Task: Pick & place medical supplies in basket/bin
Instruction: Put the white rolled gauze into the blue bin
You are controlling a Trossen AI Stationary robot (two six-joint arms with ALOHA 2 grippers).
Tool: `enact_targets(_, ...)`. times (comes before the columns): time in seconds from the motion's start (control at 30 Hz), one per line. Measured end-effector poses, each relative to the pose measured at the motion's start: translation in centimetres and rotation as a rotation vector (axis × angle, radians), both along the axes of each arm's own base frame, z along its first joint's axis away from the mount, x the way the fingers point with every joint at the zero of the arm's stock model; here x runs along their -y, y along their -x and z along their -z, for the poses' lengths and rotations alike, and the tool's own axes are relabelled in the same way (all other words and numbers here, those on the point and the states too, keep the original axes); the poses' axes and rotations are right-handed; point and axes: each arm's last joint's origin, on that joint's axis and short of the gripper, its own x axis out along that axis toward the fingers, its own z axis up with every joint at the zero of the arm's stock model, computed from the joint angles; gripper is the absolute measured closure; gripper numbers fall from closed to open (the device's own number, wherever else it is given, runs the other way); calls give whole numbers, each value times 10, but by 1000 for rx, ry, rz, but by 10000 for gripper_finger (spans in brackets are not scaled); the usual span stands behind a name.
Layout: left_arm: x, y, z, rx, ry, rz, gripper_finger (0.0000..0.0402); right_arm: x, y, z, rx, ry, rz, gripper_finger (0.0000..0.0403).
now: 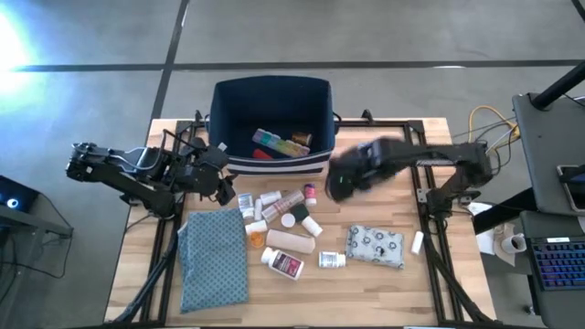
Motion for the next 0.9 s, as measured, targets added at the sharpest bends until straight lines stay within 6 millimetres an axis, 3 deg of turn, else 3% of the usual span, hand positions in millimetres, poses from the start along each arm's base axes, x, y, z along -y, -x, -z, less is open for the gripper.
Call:
enact_targets(0.13, -1, 0, 0, -16, -17, 14, 154, -23, 19, 40, -197, -141, 99, 122)
enact_targets(0.27, -2, 0, 1, -41, -43, 40, 154, -39, 42, 84, -409, -144, 290, 124)
enact_targets(0.47, -4, 1, 0, -78, -82, 77, 154, -65, 80, 129, -613, -84, 592, 142)
enact_targets(0.7, -11, -1, 0, -116, -130, 96, 154, -90, 101, 158, -551, -11, 808, 164)
enact_targets(0.9, -16, -1, 0, -150, -160, 104, 154, -104, 123, 173, -675, 36, 838, 176)
